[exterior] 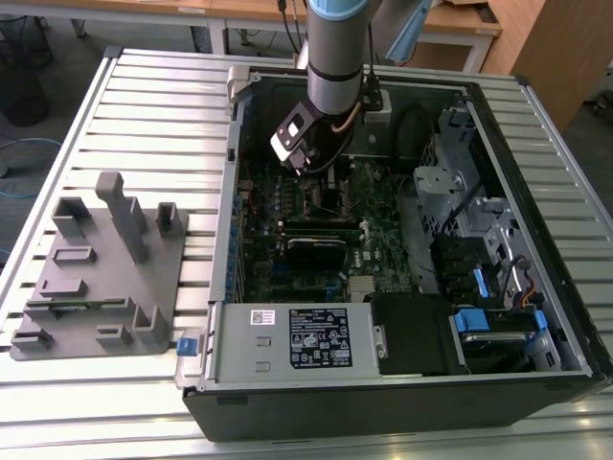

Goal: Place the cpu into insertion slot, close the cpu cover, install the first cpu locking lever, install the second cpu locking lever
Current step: 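Place the cpu into insertion slot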

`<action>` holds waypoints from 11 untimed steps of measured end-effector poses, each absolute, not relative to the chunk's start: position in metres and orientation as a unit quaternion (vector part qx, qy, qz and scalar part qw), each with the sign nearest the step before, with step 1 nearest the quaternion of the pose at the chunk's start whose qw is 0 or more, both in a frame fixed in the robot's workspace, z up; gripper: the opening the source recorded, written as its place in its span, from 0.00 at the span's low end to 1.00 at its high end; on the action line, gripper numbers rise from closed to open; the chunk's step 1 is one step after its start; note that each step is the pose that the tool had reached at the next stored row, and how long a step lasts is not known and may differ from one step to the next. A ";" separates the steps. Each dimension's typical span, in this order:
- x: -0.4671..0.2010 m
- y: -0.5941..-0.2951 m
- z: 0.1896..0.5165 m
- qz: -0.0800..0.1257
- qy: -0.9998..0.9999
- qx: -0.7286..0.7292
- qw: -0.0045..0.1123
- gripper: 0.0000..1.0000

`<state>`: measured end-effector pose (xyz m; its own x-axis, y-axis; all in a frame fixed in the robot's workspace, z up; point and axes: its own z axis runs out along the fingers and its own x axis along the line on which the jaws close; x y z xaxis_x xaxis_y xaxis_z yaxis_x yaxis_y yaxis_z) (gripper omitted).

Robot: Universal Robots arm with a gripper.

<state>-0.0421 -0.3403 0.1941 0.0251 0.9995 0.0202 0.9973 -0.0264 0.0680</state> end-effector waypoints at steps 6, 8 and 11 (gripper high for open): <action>-0.042 -0.340 0.191 0.031 0.697 0.716 0.018 0.54; -0.042 -0.340 0.191 0.031 0.697 0.716 0.017 0.54; -0.042 -0.340 0.191 0.031 0.697 0.716 0.017 0.54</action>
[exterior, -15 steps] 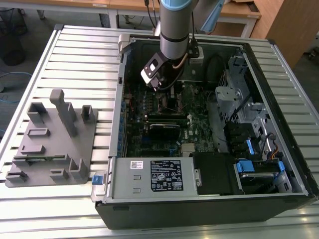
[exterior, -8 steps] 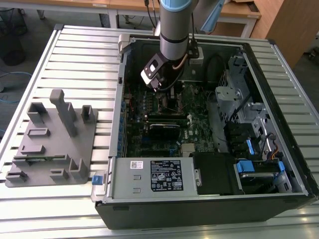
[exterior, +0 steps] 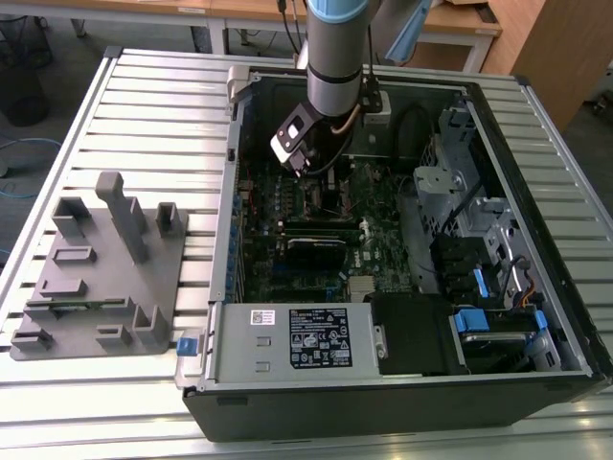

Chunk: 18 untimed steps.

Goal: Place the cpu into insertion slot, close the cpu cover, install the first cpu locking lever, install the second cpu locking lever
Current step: 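Place the cpu into insertion slot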

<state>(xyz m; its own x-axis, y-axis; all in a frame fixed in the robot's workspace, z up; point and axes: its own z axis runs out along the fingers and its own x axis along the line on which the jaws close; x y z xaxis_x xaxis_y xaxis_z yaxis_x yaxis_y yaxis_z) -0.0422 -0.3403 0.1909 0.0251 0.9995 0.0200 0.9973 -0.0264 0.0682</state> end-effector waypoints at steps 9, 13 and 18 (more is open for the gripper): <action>-0.042 -0.340 0.191 0.031 0.697 0.716 0.017 0.54; -0.042 -0.340 0.191 0.031 0.697 0.716 0.017 0.54; -0.042 -0.340 0.191 0.031 0.697 0.716 0.017 0.61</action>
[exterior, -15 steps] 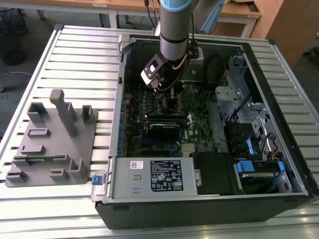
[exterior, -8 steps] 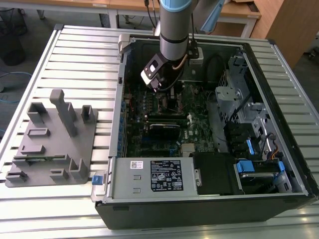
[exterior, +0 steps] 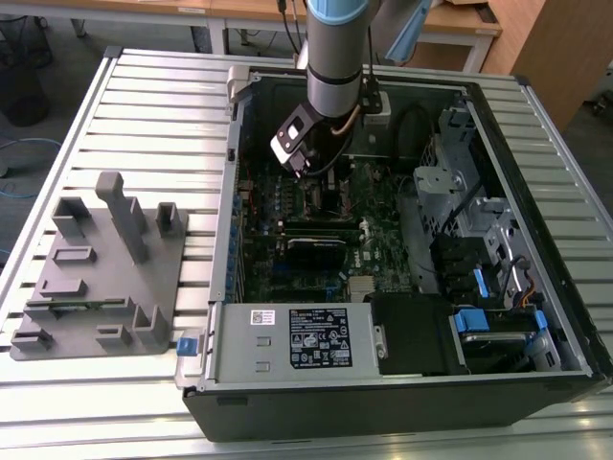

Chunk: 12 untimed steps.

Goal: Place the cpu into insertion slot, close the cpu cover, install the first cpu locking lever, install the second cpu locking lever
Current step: 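Place the cpu into insertion slot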

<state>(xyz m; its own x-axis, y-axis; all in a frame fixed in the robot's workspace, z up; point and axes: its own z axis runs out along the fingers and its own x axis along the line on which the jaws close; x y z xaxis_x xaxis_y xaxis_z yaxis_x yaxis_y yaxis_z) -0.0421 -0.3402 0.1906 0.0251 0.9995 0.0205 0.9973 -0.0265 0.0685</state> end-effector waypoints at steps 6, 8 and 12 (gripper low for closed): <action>-0.042 -0.340 0.193 0.031 0.697 0.716 0.017 0.61; -0.042 -0.340 0.197 0.031 0.697 0.716 0.017 0.61; -0.042 -0.340 0.204 0.031 0.697 0.716 0.017 0.61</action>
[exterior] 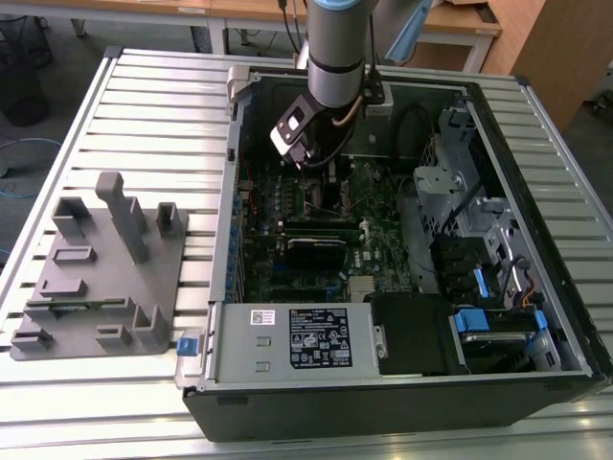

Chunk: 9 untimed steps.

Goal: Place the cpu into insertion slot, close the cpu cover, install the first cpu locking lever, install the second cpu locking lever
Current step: 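Place the cpu into insertion slot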

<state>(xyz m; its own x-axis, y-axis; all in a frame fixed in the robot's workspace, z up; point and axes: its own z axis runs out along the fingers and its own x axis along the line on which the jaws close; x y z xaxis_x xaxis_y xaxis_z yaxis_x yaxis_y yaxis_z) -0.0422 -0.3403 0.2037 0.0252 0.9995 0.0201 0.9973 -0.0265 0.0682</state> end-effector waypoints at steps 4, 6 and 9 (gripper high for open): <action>-0.042 -0.340 0.212 0.031 0.697 0.716 0.017 0.61; -0.042 -0.340 0.216 0.031 0.697 0.716 0.017 0.61; -0.042 -0.340 0.219 0.031 0.697 0.716 0.017 0.61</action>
